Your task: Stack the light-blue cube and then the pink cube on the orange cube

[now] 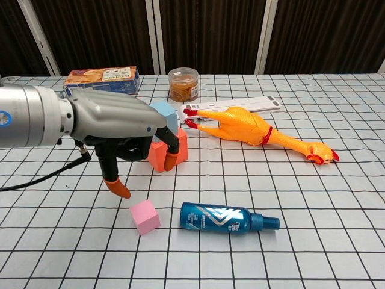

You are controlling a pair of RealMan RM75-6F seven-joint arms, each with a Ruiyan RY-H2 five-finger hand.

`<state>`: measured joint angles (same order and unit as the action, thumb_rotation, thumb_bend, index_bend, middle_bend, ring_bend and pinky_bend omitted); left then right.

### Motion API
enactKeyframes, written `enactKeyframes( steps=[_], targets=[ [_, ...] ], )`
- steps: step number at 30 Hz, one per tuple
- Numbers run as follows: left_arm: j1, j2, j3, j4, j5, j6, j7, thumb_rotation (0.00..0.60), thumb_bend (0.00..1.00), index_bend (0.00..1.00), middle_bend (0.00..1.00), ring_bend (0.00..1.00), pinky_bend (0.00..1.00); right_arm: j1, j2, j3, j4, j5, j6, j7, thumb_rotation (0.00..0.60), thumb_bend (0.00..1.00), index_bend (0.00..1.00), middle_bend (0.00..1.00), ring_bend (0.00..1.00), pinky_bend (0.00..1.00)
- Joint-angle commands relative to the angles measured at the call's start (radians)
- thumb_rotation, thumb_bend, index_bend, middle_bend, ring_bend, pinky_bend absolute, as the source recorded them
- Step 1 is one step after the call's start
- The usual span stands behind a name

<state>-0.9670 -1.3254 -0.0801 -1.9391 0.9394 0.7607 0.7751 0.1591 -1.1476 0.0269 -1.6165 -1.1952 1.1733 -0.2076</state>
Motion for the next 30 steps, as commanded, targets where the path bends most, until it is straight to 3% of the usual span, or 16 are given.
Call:
enactKeyframes(
  steps=[1, 20, 30],
  targets=[
    [-0.013, -0.01, 0.019, 0.0, -0.016, 0.011, 0.016, 0.6, 0.02, 0.37, 0.91, 0.82, 0.99, -0.001, 0.002, 0.001, 0.0, 0.0, 0.002, 0.004, 0.6, 0.1, 0.12, 0.08, 0.16, 0.22],
    [-0.068, -0.057, 0.134, 0.017, -0.082, 0.074, 0.109, 0.6, 0.02, 0.37, 0.92, 0.82, 0.99, -0.01, 0.018, 0.0, -0.007, -0.013, 0.012, 0.037, 0.6, 0.1, 0.12, 0.08, 0.16, 0.22],
    [-0.073, -0.108, 0.144, 0.067, -0.058, 0.097, 0.091, 0.6, 0.02, 0.38, 0.92, 0.82, 0.99, -0.013, 0.026, 0.001, -0.008, -0.019, 0.013, 0.055, 0.6, 0.1, 0.12, 0.08, 0.16, 0.22]
  ],
)
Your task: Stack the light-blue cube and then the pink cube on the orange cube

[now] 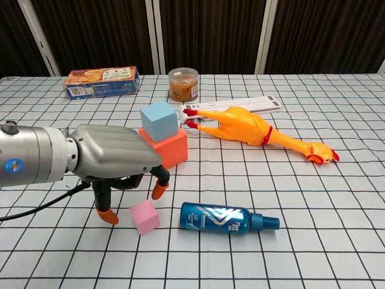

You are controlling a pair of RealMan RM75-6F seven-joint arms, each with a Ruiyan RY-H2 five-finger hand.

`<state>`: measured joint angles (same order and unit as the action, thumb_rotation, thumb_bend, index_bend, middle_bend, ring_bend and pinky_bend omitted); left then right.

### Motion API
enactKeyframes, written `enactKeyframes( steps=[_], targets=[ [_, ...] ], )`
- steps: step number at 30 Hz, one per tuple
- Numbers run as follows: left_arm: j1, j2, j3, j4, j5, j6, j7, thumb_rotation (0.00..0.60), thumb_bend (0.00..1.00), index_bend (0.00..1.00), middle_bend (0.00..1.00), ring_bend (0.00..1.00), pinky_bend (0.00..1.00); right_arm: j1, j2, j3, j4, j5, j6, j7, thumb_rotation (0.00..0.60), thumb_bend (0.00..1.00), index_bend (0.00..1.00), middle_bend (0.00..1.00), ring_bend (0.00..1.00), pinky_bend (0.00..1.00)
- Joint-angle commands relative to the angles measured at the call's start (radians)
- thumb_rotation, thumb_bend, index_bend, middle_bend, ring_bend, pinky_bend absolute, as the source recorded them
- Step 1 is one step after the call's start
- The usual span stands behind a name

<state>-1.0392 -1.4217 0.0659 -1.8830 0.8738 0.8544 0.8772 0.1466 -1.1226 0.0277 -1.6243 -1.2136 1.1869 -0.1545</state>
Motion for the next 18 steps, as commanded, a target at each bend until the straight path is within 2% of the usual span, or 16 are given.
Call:
enactKeyframes(
  steps=[1, 18],
  targets=[
    [-0.001, -0.016, -0.002, 0.016, 0.009, 0.003, -0.014, 0.6, 0.02, 0.38, 0.92, 0.82, 0.99, 0.0, 0.001, 0.0, 0.0, -0.001, -0.001, 0.002, 0.6, 0.1, 0.13, 0.08, 0.16, 0.22],
    [-0.014, -0.049, 0.006, 0.057, 0.02, -0.008, -0.054, 0.6, 0.03, 0.4, 0.92, 0.82, 0.99, -0.003, 0.009, 0.002, 0.0, -0.002, 0.0, 0.019, 0.6, 0.1, 0.13, 0.08, 0.16, 0.22]
  ],
)
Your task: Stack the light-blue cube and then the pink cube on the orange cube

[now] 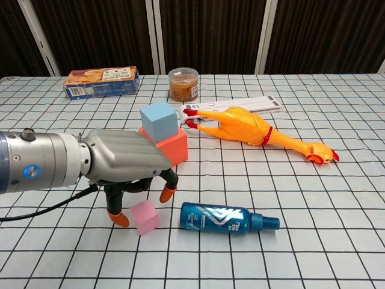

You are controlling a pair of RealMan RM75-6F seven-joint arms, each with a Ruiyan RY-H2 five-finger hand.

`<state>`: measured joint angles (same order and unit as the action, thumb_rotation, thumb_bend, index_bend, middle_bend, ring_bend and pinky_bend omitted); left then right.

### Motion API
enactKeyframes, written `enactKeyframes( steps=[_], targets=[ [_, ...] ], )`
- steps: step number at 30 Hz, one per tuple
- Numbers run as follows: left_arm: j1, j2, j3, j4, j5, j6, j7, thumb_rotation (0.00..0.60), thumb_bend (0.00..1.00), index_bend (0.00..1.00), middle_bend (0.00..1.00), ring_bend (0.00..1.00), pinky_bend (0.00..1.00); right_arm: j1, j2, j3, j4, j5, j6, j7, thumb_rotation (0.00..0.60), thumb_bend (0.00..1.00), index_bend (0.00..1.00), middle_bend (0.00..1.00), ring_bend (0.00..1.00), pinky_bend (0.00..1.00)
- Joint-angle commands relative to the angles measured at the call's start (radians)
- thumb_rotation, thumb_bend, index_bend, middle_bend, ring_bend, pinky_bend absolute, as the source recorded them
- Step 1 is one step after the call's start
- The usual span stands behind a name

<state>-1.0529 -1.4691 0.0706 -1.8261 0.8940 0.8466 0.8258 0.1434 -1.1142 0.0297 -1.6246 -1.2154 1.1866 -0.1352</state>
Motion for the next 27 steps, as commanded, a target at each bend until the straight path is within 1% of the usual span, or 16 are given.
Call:
enactKeyframes(
  steps=[1, 13, 22, 27],
  targets=[
    [-0.001, -0.003, 0.002, -0.001, 0.002, 0.001, -0.005, 0.6, 0.03, 0.41, 0.92, 0.82, 0.99, 0.0, 0.001, 0.0, 0.0, 0.0, 0.001, 0.0, 0.6, 0.1, 0.13, 0.08, 0.16, 0.22],
    [-0.015, -0.007, 0.007, -0.005, -0.003, 0.014, 0.007, 0.6, 0.04, 0.44, 0.93, 0.82, 0.99, -0.004, 0.006, 0.003, 0.001, 0.005, 0.002, 0.011, 0.6, 0.1, 0.13, 0.08, 0.16, 0.22],
    [-0.028, -0.013, 0.014, 0.003, -0.019, 0.017, 0.024, 0.6, 0.04, 0.44, 0.93, 0.82, 0.99, -0.006, 0.01, 0.002, 0.002, 0.002, -0.001, 0.024, 0.6, 0.1, 0.13, 0.08, 0.16, 0.22],
    [-0.039, -0.009, 0.014, 0.004, -0.027, 0.015, 0.031, 0.6, 0.07, 0.45, 0.93, 0.82, 0.99, -0.007, 0.012, 0.004, 0.002, 0.004, -0.001, 0.029, 0.6, 0.1, 0.13, 0.08, 0.16, 0.22]
  ],
)
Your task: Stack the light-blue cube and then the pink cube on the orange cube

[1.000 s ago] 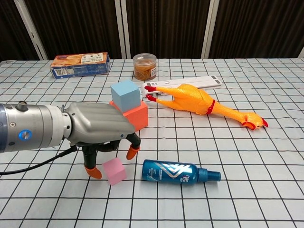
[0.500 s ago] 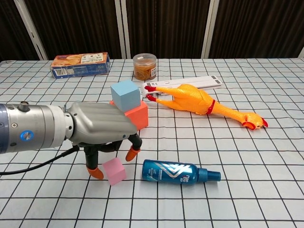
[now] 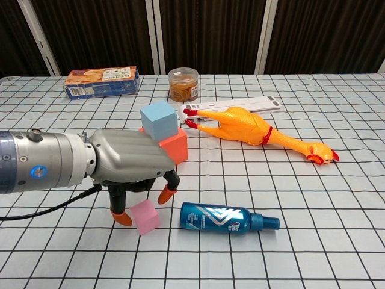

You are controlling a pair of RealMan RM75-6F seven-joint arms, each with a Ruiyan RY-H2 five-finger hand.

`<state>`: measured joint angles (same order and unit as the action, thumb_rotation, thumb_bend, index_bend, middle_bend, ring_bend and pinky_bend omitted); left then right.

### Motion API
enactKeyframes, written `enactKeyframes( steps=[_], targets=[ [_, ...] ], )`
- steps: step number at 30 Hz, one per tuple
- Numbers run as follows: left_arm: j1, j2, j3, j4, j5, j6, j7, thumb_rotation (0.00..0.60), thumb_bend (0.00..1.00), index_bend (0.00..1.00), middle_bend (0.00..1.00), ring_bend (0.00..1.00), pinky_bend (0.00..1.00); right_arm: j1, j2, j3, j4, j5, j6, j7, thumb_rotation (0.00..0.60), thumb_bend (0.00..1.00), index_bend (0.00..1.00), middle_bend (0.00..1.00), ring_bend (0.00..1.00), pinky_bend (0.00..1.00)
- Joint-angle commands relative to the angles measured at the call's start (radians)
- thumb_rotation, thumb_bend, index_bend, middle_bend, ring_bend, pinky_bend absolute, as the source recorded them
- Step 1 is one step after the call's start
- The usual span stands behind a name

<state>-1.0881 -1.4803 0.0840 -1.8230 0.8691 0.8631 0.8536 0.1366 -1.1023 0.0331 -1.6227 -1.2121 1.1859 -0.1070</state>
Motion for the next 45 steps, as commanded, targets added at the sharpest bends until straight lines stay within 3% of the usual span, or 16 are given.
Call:
enactKeyframes(
  steps=[1, 42, 45],
  targets=[
    [-0.007, 0.004, 0.002, 0.001, -0.004, -0.005, 0.006, 0.6, 0.07, 0.45, 0.93, 0.82, 0.99, 0.0, 0.0, 0.0, 0.0, 0.0, 0.0, 0.002, 0.6, 0.1, 0.13, 0.08, 0.16, 0.22],
    [-0.052, -0.019, 0.03, 0.023, -0.046, 0.003, 0.037, 0.6, 0.15, 0.5, 0.93, 0.82, 0.99, 0.003, 0.004, 0.001, 0.001, -0.003, -0.021, 0.032, 0.6, 0.1, 0.13, 0.08, 0.16, 0.22],
    [-0.054, -0.024, 0.032, 0.028, -0.049, 0.004, 0.04, 0.6, 0.2, 0.51, 0.93, 0.82, 0.99, 0.004, 0.004, 0.0, 0.002, -0.004, -0.023, 0.034, 0.6, 0.1, 0.13, 0.08, 0.16, 0.22]
  ],
)
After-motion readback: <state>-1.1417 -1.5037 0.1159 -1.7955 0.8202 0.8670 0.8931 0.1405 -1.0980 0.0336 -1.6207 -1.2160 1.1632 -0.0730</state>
